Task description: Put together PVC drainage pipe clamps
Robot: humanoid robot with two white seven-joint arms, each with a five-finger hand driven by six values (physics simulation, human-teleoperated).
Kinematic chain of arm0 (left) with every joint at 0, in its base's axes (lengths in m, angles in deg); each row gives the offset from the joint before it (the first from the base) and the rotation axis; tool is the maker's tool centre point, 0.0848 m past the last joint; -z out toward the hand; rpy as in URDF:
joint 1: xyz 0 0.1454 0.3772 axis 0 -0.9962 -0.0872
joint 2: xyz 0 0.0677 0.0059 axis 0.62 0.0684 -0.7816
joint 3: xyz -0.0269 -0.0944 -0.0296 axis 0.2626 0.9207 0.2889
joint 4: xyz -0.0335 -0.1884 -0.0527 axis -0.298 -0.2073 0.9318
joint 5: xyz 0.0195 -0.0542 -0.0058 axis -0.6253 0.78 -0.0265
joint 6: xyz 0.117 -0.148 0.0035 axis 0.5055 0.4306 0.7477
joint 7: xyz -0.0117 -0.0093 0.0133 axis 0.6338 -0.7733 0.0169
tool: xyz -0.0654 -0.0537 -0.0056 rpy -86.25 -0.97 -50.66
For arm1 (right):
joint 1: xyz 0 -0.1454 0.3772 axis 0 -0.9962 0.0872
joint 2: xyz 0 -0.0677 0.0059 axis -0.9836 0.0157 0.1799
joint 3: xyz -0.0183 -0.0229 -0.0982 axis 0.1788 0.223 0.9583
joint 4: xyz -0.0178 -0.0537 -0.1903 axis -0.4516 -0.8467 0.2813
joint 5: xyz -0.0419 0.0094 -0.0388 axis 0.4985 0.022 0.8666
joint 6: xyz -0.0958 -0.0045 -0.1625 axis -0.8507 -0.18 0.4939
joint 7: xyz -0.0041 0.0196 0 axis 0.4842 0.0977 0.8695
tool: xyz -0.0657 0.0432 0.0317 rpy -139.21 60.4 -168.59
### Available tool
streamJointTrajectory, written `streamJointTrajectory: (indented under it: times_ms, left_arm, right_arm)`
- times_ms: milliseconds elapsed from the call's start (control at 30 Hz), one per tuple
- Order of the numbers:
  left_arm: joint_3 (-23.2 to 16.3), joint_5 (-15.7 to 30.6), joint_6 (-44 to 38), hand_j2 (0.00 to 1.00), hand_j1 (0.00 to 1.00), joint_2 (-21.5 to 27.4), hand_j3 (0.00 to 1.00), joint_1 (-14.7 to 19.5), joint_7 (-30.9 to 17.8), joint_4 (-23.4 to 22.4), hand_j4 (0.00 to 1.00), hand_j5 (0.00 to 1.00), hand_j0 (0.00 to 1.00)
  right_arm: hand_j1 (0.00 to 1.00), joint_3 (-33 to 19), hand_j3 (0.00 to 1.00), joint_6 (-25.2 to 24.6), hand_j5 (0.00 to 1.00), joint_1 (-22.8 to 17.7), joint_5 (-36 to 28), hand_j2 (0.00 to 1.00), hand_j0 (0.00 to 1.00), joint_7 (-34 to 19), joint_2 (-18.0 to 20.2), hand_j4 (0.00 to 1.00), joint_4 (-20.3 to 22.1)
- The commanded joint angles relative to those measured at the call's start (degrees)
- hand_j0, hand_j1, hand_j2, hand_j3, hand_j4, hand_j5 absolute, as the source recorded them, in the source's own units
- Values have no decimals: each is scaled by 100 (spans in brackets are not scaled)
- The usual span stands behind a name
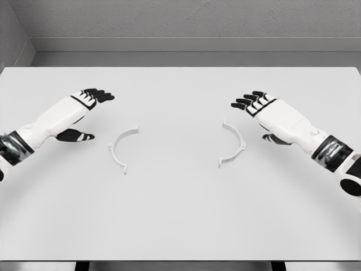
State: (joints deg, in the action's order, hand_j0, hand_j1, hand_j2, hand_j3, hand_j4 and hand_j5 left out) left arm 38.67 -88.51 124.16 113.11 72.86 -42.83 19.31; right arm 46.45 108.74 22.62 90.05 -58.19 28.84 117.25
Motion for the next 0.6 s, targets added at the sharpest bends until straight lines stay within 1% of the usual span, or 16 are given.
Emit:
streamJointTrajectory:
  times_ms: [0,100,167,267,400,567]
  left_arm:
    - [-99,-33,1,100,100,-21,100,9,3,-9,100,100,100]
    - [-143,-59,1,100,100,-30,100,26,3,-9,100,100,100]
    - [-152,-173,1,100,100,-92,100,26,3,-26,100,100,100]
    - [-160,-173,1,100,100,-136,100,26,3,-97,100,100,100]
    - [-195,-182,1,100,100,-215,100,26,3,-97,100,100,100]
    - [-195,-217,1,100,100,-224,100,26,3,-141,100,100,100]
  right_arm:
    - [100,105,100,-4,100,0,17,100,100,-21,-42,100,-36]
    - [100,307,100,-4,100,167,26,100,100,-30,-51,100,-142]
    - [100,325,100,-4,100,167,70,100,100,-30,-42,100,-160]
    - [100,351,100,-13,100,158,70,100,100,-30,-42,100,-195]
    - [100,465,100,-4,100,176,79,100,100,-21,-59,100,-458]
    - [100,536,100,-13,100,246,79,100,100,-30,-191,100,-564]
